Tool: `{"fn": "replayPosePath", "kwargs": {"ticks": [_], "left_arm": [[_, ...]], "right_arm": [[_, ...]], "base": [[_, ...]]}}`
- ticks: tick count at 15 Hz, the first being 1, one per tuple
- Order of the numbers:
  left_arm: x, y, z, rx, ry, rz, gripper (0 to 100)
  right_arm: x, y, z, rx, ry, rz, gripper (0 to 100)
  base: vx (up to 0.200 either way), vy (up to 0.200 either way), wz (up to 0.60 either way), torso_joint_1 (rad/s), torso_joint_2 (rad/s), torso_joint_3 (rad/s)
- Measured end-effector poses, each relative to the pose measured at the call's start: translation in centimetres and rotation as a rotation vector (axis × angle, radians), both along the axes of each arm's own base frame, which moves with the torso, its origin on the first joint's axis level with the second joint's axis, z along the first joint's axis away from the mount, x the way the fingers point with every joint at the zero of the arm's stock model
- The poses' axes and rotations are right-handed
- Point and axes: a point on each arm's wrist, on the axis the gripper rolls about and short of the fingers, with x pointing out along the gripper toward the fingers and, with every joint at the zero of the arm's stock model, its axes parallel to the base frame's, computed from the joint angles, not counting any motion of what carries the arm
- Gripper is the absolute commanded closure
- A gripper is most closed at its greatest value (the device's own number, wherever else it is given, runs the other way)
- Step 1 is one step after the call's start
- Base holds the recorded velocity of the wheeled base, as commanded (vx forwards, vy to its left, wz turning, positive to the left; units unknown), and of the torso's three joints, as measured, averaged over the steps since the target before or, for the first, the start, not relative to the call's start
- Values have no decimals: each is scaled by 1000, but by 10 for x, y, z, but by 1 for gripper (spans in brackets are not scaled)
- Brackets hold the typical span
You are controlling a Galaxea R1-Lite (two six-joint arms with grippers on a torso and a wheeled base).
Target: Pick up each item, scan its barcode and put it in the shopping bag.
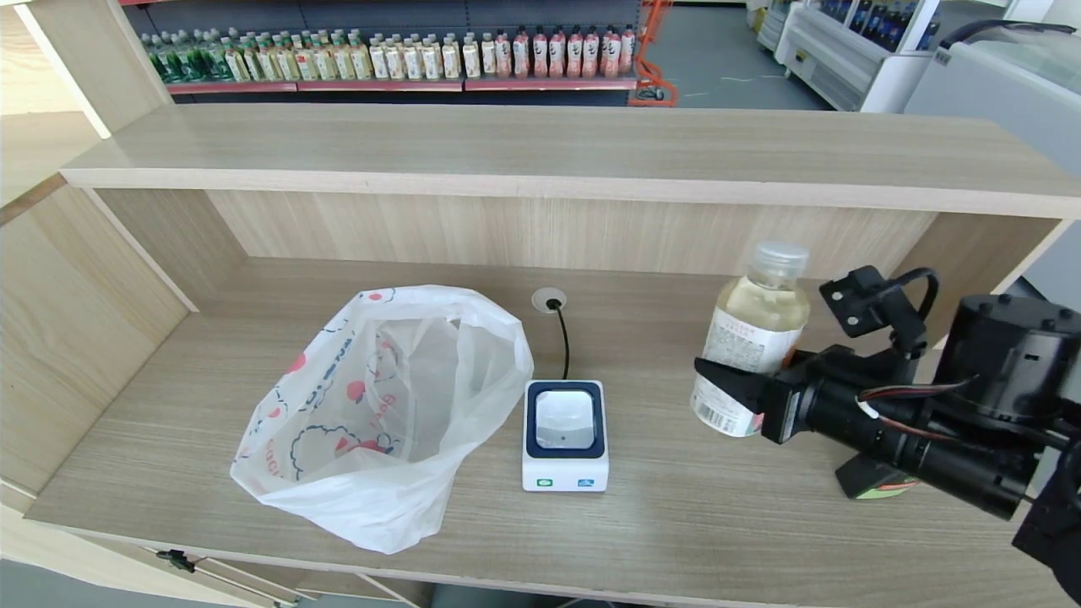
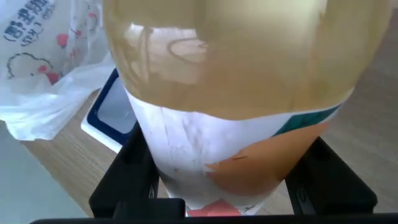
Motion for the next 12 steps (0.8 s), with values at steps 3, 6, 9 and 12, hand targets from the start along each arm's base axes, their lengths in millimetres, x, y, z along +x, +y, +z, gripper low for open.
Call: {"fn": "replayPosePath", "kwargs": {"ticks": [3,6,9,12], "left_arm": [[0,0,0,0,0,1,0],[0,0,0,0,0,0,0],[0,0,0,0,0,0,0],[0,0,0,0,0,0,0]], "right_arm": [[-37,-13,42,188,1,235,100],[-85,-30,69,278,176,459,100],[-121,-43,99,387,238,615,100],[-136,-49,121,432,233,705,100]], "base": [[0,0,0,0,0,0],[0,0,0,0,0,0],[0,0,0,0,0,0],[0,0,0,0,0,0]]}}
